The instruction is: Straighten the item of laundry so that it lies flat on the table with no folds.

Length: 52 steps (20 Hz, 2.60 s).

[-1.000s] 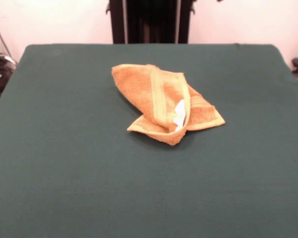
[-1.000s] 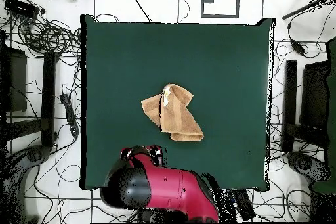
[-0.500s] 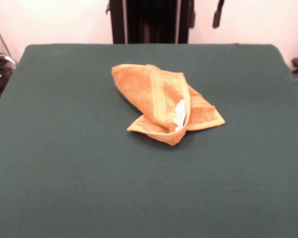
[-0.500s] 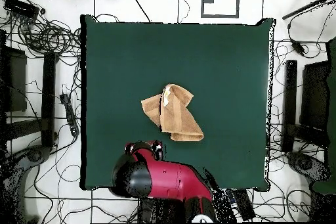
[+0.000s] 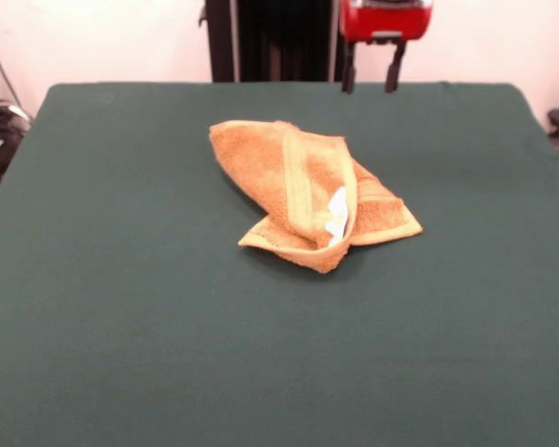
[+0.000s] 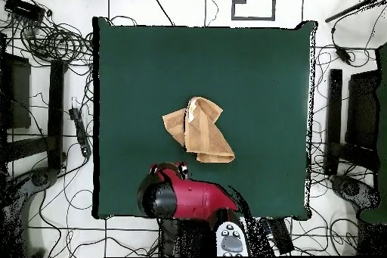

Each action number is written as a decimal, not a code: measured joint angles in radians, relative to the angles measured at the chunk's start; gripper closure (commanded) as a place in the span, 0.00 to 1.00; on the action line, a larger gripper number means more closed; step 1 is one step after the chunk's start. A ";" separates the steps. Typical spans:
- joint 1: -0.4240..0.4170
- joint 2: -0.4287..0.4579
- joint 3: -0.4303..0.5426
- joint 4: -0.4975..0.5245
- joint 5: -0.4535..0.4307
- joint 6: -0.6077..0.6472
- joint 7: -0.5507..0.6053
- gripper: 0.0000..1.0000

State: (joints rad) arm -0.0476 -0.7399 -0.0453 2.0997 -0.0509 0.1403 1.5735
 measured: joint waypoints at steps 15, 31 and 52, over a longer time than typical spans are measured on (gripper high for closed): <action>-0.068 0.029 -0.015 -0.164 -0.117 0.039 0.000 0.00; -0.024 0.042 -0.021 -0.282 -0.159 0.039 0.000 0.00; -0.031 0.146 -0.019 -0.294 -0.159 0.039 0.000 0.00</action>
State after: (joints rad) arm -0.0789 -0.5935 -0.0647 1.8053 -0.2101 0.1795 1.5735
